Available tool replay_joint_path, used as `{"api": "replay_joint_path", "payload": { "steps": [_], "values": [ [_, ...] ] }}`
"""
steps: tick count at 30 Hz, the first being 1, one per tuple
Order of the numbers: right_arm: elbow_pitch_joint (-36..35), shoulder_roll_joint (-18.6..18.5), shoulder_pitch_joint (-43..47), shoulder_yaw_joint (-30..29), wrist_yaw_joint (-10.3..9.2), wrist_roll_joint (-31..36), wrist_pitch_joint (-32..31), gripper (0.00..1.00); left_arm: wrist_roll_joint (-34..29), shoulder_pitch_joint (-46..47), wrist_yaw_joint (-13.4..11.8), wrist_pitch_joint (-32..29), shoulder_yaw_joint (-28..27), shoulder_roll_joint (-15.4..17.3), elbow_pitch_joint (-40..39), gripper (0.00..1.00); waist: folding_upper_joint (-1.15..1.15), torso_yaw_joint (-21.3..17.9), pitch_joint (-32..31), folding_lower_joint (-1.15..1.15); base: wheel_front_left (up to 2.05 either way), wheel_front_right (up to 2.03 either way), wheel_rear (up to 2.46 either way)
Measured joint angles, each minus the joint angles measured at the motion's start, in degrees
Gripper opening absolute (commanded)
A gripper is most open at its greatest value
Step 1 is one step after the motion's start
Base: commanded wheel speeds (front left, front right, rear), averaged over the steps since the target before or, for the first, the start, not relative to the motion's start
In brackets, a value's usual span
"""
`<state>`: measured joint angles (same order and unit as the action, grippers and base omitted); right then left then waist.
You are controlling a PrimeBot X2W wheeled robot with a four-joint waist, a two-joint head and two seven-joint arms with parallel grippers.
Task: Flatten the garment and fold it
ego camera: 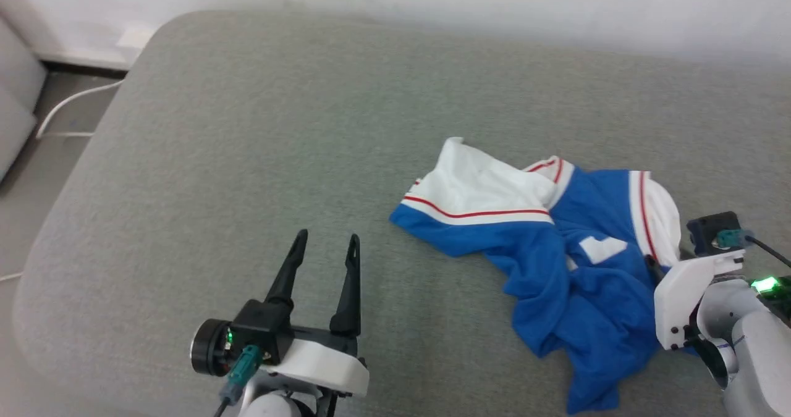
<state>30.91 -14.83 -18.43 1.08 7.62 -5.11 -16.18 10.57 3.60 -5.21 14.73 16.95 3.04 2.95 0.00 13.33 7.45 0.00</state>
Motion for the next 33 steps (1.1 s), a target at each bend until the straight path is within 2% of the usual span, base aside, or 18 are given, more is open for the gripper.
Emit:
{"api": "replay_joint_path", "payload": {
  "steps": [5, 7, 14, 16, 20, 28, 33],
  "values": [
    [-8.4, 2.1, 2.0, -3.5, -0.01, 0.1, 4.5, 1.0, 0.5, 0.5, 1.2, -0.1, 2.1, 0.0, 3.6, 1.0, 0.0, -3.6, -0.4, -0.01, 0.0, 0.0, 0.0],
    [-12.6, 3.3, 3.4, -4.9, -0.01, 0.0, 5.5, 1.0, 0.6, 1.6, 2.2, -2.3, 4.1, 0.0, 5.8, 1.0, 0.0, -5.1, -0.5, 0.0, 0.0, 0.0, 0.0],
    [-27.0, 7.7, 12.1, -10.1, -0.01, -0.3, 4.8, 1.0, 3.5, 11.2, 2.0, -20.2, 11.2, -0.1, 8.5, 1.0, 0.0, -10.6, -0.2, 0.0, 0.0, 0.0, 0.0],
    [-29.6, 8.5, 13.8, -10.6, -0.01, 0.1, 4.4, 1.0, 5.8, 13.7, 0.2, -24.8, 12.6, -0.2, 9.5, 1.0, 0.0, -12.3, 0.1, 0.0, 0.0, 0.0, 0.0],
    [-32.1, 9.6, 16.0, -10.0, -0.01, 1.6, 3.5, 1.0, 5.8, 19.5, -2.1, -31.3, 14.5, -0.2, 13.6, 1.0, 0.0, -15.6, 0.8, 0.0, 0.0, 0.0, 0.0],
    [-32.7, 11.2, 17.3, -8.4, -0.01, 1.5, 3.8, 1.0, 4.1, 31.1, -2.2, -38.6, 14.8, 0.5, 25.9, 1.0, 0.0, -21.5, 3.0, 0.0, 0.0, 0.0, 0.0],
    [-32.0, 11.5, 17.4, -8.1, -0.01, 1.2, 4.7, 1.0, 4.2, 34.9, -2.2, -42.0, 14.6, 0.6, 31.6, 1.0, 0.0, -23.4, 4.2, 0.0, 0.0, 0.0, 0.0]
  ]
}}
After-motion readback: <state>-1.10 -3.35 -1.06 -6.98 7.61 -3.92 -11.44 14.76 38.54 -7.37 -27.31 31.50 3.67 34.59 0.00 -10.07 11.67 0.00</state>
